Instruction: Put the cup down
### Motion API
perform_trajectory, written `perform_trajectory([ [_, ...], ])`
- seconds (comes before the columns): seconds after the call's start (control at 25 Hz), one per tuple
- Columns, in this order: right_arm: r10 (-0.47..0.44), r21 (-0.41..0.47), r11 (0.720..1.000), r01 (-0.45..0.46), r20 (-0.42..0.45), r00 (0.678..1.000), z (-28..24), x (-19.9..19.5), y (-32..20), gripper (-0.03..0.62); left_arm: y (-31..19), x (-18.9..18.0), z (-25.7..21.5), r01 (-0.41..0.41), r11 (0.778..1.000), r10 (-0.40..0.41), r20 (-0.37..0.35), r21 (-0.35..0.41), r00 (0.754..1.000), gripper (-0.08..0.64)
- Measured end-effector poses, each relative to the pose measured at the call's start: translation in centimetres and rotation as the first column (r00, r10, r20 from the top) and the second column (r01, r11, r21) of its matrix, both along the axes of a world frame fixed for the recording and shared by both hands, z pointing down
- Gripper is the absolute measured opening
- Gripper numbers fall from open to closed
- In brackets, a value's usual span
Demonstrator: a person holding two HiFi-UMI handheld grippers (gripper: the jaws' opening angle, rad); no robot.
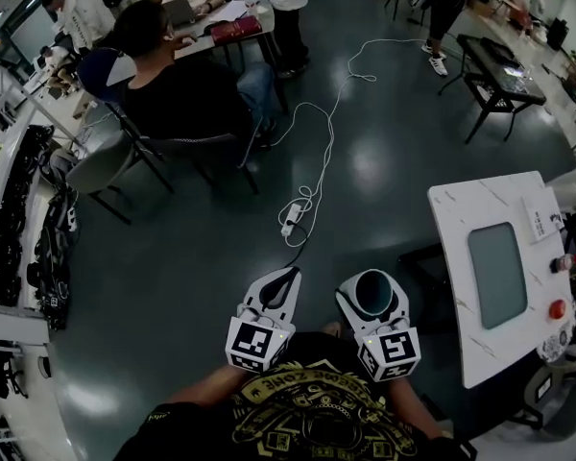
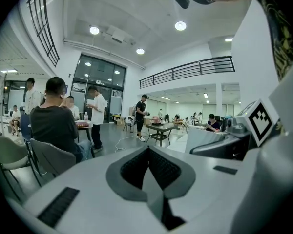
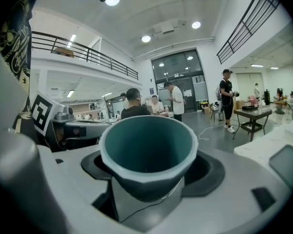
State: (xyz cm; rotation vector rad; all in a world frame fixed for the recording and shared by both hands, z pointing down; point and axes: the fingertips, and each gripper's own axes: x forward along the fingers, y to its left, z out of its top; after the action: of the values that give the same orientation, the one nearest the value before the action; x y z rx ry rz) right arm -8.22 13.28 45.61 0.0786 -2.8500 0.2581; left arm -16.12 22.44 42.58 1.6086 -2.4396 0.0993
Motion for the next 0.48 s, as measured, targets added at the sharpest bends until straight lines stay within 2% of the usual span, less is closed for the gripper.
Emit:
perform_trajectory([
  [0.48, 0.093, -0.002, 0.996, -0.093, 0.006, 0.996, 0.2, 5.2, -5.3, 0.374, -6.5, 4.7, 0.1, -0.107, 0.994, 0.107, 0.001, -0.006, 0.994, 0.011],
])
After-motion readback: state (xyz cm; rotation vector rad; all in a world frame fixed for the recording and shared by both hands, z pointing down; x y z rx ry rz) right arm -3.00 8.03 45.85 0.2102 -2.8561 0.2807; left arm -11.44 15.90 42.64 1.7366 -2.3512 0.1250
